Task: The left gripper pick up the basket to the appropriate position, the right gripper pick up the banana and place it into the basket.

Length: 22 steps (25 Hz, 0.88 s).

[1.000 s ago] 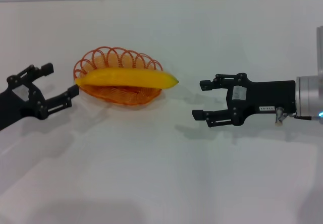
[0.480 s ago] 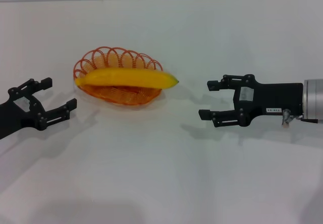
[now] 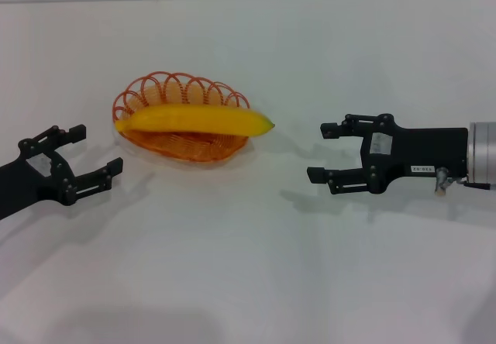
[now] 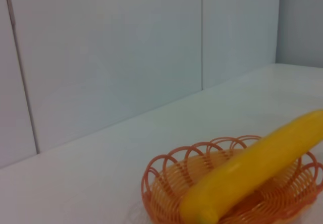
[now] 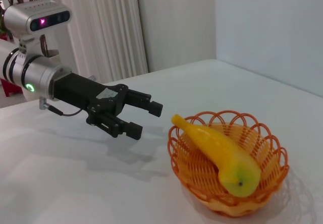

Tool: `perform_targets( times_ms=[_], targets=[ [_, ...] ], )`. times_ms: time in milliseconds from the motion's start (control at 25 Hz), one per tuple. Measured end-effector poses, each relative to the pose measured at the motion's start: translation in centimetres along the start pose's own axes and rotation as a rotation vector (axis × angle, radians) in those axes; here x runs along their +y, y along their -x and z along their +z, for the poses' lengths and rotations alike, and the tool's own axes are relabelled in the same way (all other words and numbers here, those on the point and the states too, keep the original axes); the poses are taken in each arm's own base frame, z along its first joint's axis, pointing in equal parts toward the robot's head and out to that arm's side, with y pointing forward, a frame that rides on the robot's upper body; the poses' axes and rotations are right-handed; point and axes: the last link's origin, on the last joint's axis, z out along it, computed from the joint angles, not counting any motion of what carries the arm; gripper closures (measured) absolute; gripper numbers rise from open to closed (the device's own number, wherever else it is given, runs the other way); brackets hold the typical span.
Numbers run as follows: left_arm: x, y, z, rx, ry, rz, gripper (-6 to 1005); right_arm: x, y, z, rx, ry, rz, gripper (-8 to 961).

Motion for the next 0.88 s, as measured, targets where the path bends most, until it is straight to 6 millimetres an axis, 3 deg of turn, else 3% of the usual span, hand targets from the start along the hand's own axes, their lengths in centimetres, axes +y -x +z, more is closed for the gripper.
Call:
perform_targets(
  times_ms=[880],
  targets=[
    [0.17, -0.01, 0.23, -0.006, 0.012, 0.005, 116, -0.05, 0.02, -0.04, 0.001, -0.001, -0.001, 120]
  ],
)
